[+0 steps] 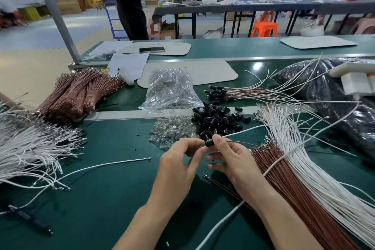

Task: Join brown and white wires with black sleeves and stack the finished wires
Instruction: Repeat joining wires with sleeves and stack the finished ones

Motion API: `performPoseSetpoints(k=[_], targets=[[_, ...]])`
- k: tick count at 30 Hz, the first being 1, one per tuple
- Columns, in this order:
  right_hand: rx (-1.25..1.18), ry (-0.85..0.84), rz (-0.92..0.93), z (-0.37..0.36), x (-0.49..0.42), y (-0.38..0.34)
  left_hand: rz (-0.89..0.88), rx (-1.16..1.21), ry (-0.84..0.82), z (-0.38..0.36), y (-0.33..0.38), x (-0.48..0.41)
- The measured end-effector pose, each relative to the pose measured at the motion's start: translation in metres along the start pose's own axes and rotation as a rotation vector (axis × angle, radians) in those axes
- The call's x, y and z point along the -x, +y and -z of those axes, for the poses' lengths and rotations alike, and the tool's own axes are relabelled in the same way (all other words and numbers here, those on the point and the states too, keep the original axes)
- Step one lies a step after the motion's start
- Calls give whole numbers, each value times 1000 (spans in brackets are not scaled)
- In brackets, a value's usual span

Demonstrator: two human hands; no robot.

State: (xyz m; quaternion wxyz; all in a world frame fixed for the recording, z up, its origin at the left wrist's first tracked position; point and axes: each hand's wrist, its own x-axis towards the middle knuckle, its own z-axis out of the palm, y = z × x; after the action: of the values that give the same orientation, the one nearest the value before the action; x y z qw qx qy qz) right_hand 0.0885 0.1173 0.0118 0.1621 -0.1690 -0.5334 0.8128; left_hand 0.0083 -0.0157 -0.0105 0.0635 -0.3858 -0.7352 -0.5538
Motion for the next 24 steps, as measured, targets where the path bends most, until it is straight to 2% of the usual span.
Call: performPoseSetpoints(k=[11,16,21,24], targets=[[12,-59,-26,2,-1,1,61,94,-6,-2,-4,-1],[-64,62,-7,2,-2,0,50,37,1,-2,-4,-3],[-10,105,47,3,-3,3,188,-37,-80,-1,-3,-3],[59,124,83,2,-3,5,189,-159,-111,-1,0,-1]])
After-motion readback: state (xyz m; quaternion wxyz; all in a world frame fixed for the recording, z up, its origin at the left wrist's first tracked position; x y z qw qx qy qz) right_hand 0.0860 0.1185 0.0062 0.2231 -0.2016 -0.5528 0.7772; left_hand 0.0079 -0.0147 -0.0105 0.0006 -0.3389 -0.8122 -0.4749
